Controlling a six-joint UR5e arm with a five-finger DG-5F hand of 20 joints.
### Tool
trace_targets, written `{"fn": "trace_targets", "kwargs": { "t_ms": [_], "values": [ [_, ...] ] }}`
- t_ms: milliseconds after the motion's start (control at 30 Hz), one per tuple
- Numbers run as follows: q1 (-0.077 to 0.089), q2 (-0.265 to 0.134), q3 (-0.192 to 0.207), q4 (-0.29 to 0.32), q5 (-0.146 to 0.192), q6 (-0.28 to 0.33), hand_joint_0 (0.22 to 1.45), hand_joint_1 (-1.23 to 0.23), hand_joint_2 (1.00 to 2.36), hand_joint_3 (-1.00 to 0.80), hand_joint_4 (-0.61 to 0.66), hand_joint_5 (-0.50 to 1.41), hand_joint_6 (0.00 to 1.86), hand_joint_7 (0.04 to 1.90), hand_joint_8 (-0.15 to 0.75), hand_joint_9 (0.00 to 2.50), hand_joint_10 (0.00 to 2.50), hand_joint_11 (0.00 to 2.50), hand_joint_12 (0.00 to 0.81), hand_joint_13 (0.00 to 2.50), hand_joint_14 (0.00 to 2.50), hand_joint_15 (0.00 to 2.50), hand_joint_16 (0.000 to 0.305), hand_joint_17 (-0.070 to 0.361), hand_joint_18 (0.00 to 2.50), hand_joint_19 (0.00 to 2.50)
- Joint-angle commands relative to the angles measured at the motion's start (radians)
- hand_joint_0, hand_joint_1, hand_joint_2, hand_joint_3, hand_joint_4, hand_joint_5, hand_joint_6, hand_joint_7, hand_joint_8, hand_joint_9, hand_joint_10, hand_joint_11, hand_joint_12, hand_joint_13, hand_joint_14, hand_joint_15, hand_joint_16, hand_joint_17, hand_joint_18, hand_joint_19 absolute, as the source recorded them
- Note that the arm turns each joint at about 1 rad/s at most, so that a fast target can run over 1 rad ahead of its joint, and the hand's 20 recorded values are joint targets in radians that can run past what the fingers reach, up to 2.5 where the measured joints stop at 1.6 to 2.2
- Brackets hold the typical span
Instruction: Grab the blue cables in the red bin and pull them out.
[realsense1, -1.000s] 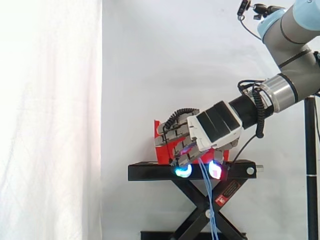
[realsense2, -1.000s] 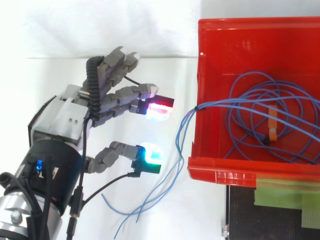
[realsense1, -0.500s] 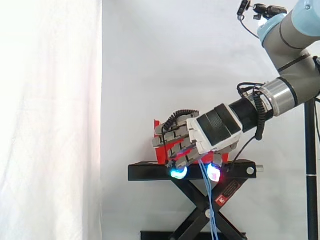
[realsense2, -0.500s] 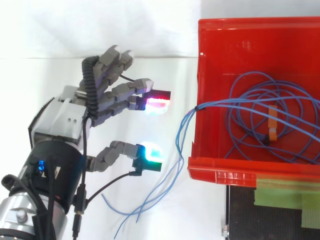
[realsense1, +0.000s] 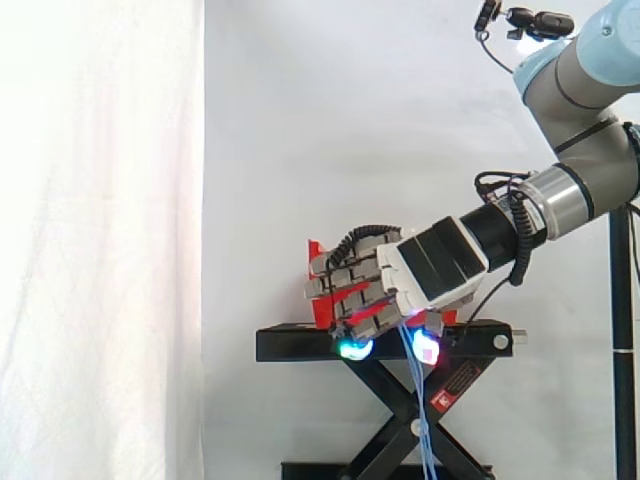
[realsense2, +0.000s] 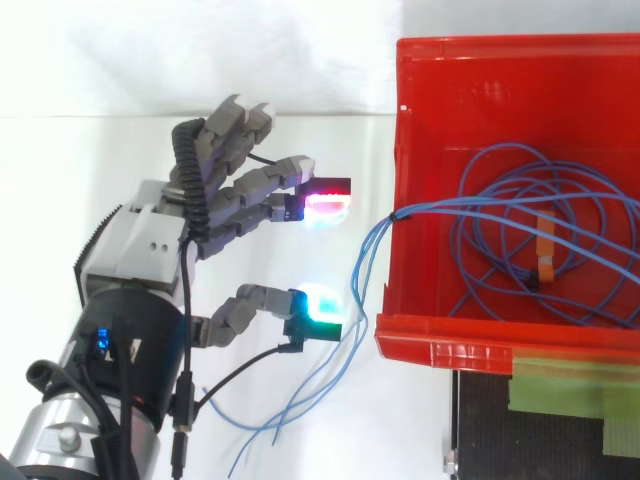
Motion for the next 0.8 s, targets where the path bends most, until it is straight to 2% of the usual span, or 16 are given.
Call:
{"fn": "trace_targets", "kwargs": {
  "t_ms": [0, 233, 367, 767],
  "values": [
    [-0.006, 0.000, -0.012, 0.000, -0.009, -0.006, 0.65, -0.99, 1.00, -1.00, 0.19, 0.82, 0.02, 0.57, 0.289, 0.73, 0.01, 0.24, 0.400, 0.34, 0.00, 0.06, 0.062, 0.140, 0.28, 0.10],
    [-0.015, 0.000, -0.015, -0.005, -0.030, -0.013, 0.64, -0.98, 1.00, -1.00, 0.21, 0.78, 0.02, 0.52, 0.290, 0.72, 0.01, 0.25, 0.401, 0.34, 0.00, 0.06, 0.062, 0.140, 0.28, 0.09],
    [-0.023, 0.012, -0.013, -0.014, -0.030, -0.015, 0.64, -0.98, 1.00, -1.00, 0.21, 0.77, 0.02, 0.51, 0.291, 0.72, 0.01, 0.24, 0.402, 0.34, 0.00, 0.06, 0.062, 0.140, 0.28, 0.10],
    [-0.027, 0.017, -0.013, -0.020, -0.038, -0.015, 0.65, -0.98, 1.00, -1.00, 0.22, 0.79, 0.02, 0.55, 0.293, 0.72, 0.01, 0.24, 0.401, 0.34, 0.00, 0.06, 0.062, 0.139, 0.28, 0.10]
  ]
}}
